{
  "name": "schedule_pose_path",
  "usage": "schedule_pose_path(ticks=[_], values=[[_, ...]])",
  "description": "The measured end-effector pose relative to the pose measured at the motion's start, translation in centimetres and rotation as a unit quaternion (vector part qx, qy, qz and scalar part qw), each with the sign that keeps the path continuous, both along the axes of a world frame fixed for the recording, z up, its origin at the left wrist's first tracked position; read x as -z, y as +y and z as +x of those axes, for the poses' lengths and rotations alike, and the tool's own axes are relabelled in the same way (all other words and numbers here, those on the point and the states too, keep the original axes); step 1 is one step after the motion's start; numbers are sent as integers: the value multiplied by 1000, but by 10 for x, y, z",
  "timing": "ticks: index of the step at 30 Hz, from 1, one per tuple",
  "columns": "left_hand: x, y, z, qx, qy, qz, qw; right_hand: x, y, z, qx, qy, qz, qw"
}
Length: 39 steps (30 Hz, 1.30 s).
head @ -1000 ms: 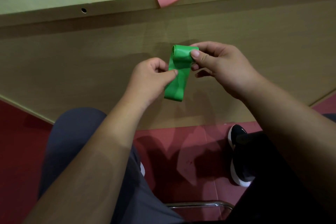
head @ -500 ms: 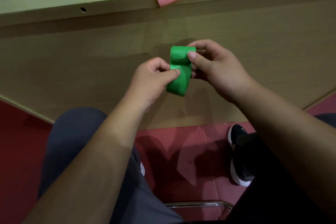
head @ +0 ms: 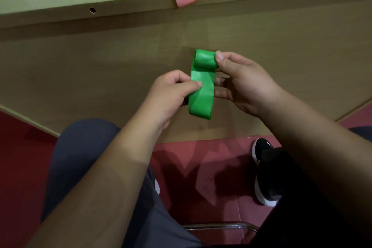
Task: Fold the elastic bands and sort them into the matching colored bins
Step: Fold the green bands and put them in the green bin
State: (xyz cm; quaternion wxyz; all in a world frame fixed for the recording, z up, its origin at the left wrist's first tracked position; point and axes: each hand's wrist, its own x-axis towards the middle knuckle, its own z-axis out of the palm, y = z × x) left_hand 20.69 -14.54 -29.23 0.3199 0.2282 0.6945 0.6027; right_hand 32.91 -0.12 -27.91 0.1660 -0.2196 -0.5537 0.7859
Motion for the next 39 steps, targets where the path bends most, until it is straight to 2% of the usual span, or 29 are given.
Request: schedule_pose_path(ticks=[4, 8, 17, 24, 31, 34, 39], values=[[2, 2, 5, -9, 11, 24, 1000, 4, -1, -4, 19, -6, 40, 999], [2, 5, 8, -38, 4, 26, 999, 8, 0, -8, 22, 32, 64, 997], [2, 6, 11, -63, -64, 20, 996, 10, 4, -10, 14, 30, 177, 984], [-1, 3, 6, -85, -46, -18, 995, 9, 5, -6, 16, 14, 198, 980], [-13, -6, 1, 33, -67, -10, 997, 8, 5, -4, 5, 9, 239, 971], [-18, -7, 2, 38, -104, 9, 994, 7, 4, -4, -3, 16, 241, 970], [-17, -8, 0, 29, -115, 32, 992, 5, 5, -2, -29, 24, 235, 971]])
